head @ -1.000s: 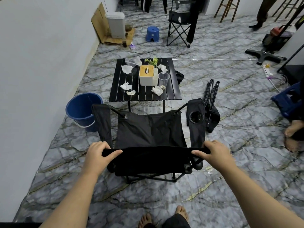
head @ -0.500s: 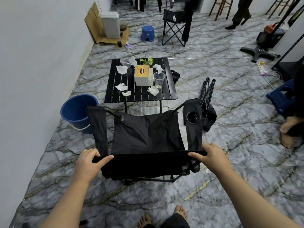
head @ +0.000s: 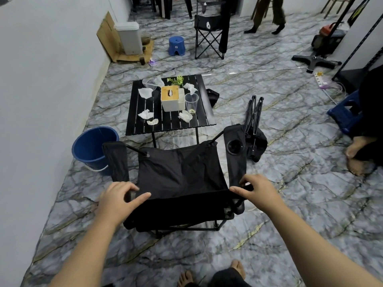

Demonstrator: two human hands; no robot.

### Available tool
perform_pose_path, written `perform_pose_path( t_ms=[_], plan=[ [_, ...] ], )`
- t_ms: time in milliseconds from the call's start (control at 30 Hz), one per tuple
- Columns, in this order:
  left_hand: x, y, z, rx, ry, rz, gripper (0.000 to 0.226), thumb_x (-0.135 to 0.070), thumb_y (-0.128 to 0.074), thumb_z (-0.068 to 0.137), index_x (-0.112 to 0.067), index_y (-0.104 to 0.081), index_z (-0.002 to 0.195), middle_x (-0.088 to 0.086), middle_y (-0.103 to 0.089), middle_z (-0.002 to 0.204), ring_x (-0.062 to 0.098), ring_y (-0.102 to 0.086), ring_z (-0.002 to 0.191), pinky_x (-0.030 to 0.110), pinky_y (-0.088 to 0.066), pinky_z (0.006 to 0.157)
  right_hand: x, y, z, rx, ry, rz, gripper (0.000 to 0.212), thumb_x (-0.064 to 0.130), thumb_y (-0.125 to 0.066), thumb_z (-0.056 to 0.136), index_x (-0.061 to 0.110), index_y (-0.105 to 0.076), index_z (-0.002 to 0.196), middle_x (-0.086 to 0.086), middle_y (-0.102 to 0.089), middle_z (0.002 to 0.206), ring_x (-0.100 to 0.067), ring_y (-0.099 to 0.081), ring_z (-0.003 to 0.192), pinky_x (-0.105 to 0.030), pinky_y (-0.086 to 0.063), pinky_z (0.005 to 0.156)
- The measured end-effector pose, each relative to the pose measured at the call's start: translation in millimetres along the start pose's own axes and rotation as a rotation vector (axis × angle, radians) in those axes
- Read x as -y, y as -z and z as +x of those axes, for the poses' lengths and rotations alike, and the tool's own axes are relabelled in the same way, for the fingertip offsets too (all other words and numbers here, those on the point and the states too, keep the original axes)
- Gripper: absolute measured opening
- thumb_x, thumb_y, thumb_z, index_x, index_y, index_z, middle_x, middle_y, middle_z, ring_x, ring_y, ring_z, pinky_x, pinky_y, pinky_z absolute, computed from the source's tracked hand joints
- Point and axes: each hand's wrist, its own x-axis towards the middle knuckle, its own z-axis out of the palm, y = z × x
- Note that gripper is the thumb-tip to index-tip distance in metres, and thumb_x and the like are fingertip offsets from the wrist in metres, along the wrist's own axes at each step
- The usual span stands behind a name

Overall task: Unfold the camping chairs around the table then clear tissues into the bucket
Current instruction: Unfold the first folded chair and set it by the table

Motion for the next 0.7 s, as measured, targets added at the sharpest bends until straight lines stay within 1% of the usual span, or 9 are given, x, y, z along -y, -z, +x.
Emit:
perform_pose_path(
  t_ms=[33, 100, 167, 267, 367, 467, 533, 633, 700],
  plan=[
    [-16, -4, 6, 0.016, -0.032, -0.018, 0.051, -0.076, -0.046, 0.065, -0.028, -0.062, 0.074, -0.014, -0.061, 0.078, 0.008, -0.048, 0.085, 0.032, -0.041, 0.075, -3, 4, 0, -0.015, -0.011, 0.053, 0.063, 0.085, -0.047, 0.060, 0.025, -0.058, 0.073, 0.007, -0.061, 0.080, -0.010, -0.059, 0.078, -0.026, -0.049, 0.065],
    [-55, -19, 20, 0.084, -0.075, -0.133, 0.049, -0.074, -0.049, 0.070, -0.028, -0.062, 0.078, -0.016, -0.061, 0.084, 0.007, -0.049, 0.088, 0.029, -0.038, 0.078, -11, 16, -2, -0.050, -0.050, 0.134, 0.038, 0.064, -0.058, 0.075, 0.026, -0.062, 0.080, 0.009, -0.063, 0.088, -0.010, -0.058, 0.089, -0.023, -0.044, 0.069],
    [-102, -39, 36, 0.169, -0.130, -0.217, 0.037, -0.065, -0.053, 0.077, -0.029, -0.060, 0.081, -0.017, -0.061, 0.087, 0.004, -0.049, 0.089, 0.025, -0.036, 0.078, -25, 32, -2, -0.081, -0.088, 0.170, 0.031, 0.052, -0.060, 0.083, 0.023, -0.065, 0.091, 0.008, -0.066, 0.100, -0.010, -0.057, 0.101, -0.027, -0.043, 0.078],
    [-176, -79, 65, 0.267, -0.224, -0.219, 0.017, -0.050, -0.057, 0.084, -0.034, -0.058, 0.090, -0.015, -0.061, 0.094, 0.008, -0.052, 0.095, 0.026, -0.040, 0.082, -60, 63, 1, -0.088, -0.166, 0.187, 0.037, 0.049, -0.059, 0.086, 0.022, -0.062, 0.111, 0.004, -0.061, 0.119, -0.012, -0.053, 0.112, -0.027, -0.039, 0.084],
    [-255, -131, 95, 0.386, -0.283, -0.191, 0.031, -0.046, -0.057, 0.086, -0.031, -0.057, 0.112, -0.008, -0.059, 0.115, 0.013, -0.052, 0.110, 0.030, -0.043, 0.093, -108, 105, 12, -0.084, -0.213, 0.197, 0.041, 0.042, -0.059, 0.089, 0.022, -0.054, 0.124, 0.000, -0.054, 0.133, -0.018, -0.050, 0.122, -0.031, -0.041, 0.093],
    [-345, -187, 118, 0.509, -0.293, -0.118, 0.047, -0.041, -0.053, 0.090, -0.025, -0.044, 0.134, -0.003, -0.044, 0.142, 0.017, -0.040, 0.131, 0.033, -0.035, 0.104, -169, 151, 30, -0.043, -0.269, 0.089, 0.048, 0.040, -0.054, 0.092, 0.023, -0.045, 0.135, -0.001, -0.047, 0.143, -0.020, -0.046, 0.128, -0.032, -0.038, 0.100],
    [-398, -226, 130, 0.596, -0.260, -0.064, 0.051, -0.038, -0.052, 0.091, -0.023, -0.040, 0.139, 0.001, -0.037, 0.147, 0.020, -0.036, 0.135, 0.035, -0.032, 0.107, -213, 179, 44, 0.055, -0.323, -0.027, 0.052, 0.043, -0.050, 0.093, 0.023, -0.039, 0.140, -0.003, -0.042, 0.147, -0.023, -0.043, 0.131, -0.035, -0.038, 0.103],
    [-460, -277, 142, 0.735, -0.213, 0.078, 0.051, -0.040, -0.052, 0.089, -0.024, -0.041, 0.136, 0.005, -0.039, 0.146, 0.025, -0.040, 0.131, 0.040, -0.037, 0.106, -263, 212, 63, 0.238, -0.344, -0.174, 0.055, 0.044, -0.048, 0.093, 0.022, -0.034, 0.142, -0.002, -0.034, 0.151, -0.026, -0.040, 0.133, -0.041, -0.038, 0.105],
    [-499, -304, 149, 0.793, -0.234, 0.188, 0.052, -0.041, -0.052, 0.088, -0.024, -0.041, 0.136, 0.005, -0.041, 0.145, 0.026, -0.040, 0.131, 0.040, -0.038, 0.106, -291, 232, 77, 0.304, -0.366, -0.250, 0.056, 0.043, -0.048, 0.094, 0.021, -0.033, 0.143, -0.003, -0.032, 0.151, -0.027, -0.038, 0.134, -0.040, -0.037, 0.104]
  ],
)
